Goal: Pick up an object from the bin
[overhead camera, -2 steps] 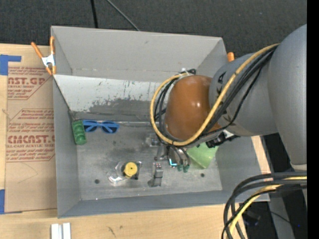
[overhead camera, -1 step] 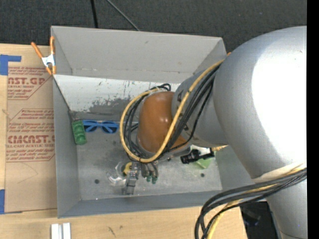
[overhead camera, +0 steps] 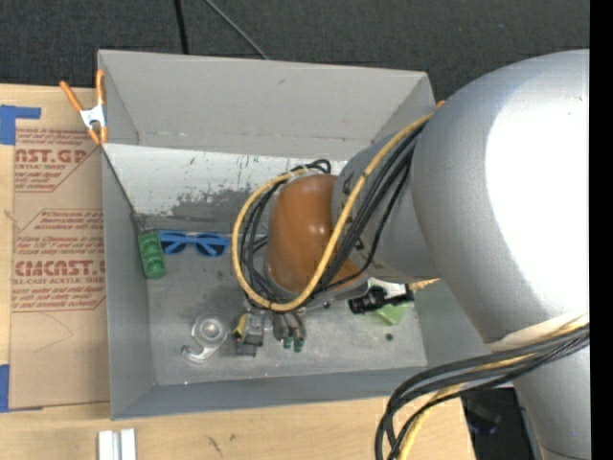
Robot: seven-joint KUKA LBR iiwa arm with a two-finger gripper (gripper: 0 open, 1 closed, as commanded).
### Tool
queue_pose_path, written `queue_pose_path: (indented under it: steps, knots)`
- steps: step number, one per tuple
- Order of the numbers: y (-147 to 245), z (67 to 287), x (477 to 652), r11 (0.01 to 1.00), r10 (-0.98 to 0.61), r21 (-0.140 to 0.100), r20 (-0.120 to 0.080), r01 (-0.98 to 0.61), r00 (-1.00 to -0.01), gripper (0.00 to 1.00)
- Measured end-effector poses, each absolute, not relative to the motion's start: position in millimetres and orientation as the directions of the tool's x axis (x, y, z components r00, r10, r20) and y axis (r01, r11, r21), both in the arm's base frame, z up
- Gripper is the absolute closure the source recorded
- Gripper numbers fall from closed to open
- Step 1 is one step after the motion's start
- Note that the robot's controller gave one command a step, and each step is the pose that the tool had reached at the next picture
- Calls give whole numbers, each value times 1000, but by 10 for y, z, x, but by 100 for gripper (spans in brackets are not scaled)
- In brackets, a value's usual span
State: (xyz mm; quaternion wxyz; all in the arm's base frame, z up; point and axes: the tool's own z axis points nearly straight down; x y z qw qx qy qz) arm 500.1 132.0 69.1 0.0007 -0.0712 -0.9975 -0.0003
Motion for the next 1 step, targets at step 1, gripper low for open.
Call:
queue_pose_path:
  steps: [1]
  knots:
    - [1476, 2559, 5103, 986, 167, 4, -7, 167, -986, 100]
